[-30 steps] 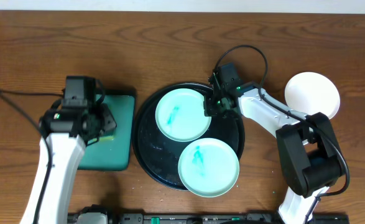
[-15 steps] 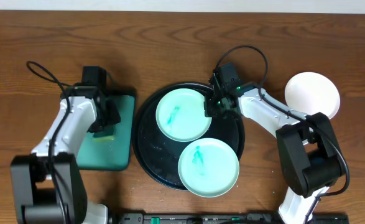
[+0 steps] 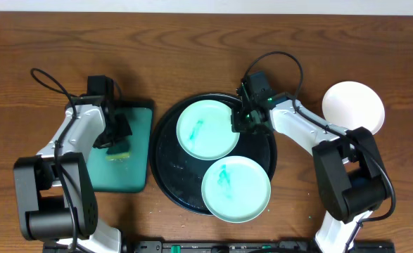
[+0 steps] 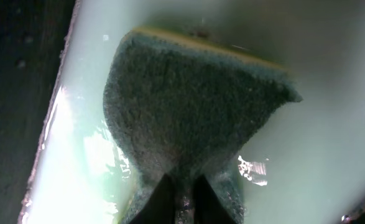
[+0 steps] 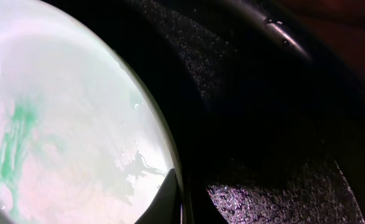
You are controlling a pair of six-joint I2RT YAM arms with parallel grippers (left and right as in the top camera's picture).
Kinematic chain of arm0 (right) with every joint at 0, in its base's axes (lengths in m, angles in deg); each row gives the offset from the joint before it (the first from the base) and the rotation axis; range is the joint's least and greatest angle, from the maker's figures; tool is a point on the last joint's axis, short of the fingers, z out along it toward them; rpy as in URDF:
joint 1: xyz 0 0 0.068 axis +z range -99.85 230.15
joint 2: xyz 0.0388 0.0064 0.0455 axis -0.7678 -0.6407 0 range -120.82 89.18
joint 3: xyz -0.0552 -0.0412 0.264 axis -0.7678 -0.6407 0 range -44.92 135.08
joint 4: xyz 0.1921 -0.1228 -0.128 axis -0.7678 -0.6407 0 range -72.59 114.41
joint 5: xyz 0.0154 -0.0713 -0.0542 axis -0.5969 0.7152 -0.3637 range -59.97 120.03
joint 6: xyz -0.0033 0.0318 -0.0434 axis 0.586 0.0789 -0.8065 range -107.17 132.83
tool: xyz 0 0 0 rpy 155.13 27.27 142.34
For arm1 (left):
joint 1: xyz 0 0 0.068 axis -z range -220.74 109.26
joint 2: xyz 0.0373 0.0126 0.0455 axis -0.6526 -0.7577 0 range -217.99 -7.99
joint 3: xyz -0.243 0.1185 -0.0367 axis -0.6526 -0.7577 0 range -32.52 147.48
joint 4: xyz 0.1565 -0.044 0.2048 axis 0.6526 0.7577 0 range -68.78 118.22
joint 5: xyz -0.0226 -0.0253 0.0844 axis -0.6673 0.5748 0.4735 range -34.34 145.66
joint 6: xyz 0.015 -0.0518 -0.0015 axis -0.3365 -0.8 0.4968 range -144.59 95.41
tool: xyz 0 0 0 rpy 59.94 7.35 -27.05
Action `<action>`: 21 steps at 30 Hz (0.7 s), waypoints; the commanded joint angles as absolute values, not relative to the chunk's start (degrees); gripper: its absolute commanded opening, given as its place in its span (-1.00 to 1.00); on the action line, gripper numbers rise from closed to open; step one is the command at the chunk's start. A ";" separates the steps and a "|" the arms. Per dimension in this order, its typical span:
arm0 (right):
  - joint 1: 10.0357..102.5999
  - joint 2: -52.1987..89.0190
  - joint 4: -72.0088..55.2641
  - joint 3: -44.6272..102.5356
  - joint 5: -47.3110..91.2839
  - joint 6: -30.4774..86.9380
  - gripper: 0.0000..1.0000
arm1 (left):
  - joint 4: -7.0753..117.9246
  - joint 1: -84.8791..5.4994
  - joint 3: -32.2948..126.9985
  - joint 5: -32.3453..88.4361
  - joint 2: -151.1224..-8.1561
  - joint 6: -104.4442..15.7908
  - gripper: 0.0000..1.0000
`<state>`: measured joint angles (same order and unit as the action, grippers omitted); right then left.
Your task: Clean dirty plates on tray and stack at the side
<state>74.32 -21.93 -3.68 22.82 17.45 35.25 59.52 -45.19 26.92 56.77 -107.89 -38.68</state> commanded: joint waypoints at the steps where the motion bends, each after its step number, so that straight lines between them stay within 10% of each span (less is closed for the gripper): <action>1: 74.64 -22.52 -4.25 22.78 19.02 36.12 -0.97 | 58.95 -45.49 26.41 52.20 -109.59 -36.64 -0.86; 8: 74.64 -22.52 -4.84 22.78 19.02 36.12 -0.97 | 58.32 -45.56 26.41 43.43 -109.57 -31.49 -0.85; 16: 74.64 -22.52 -5.17 22.78 19.02 36.12 -0.97 | 59.04 -45.56 26.41 44.77 -109.59 -31.46 -0.20; 21: 74.64 -22.52 -5.15 22.78 19.05 36.12 -0.97 | 59.04 -45.56 26.41 45.55 -109.77 -31.46 -0.21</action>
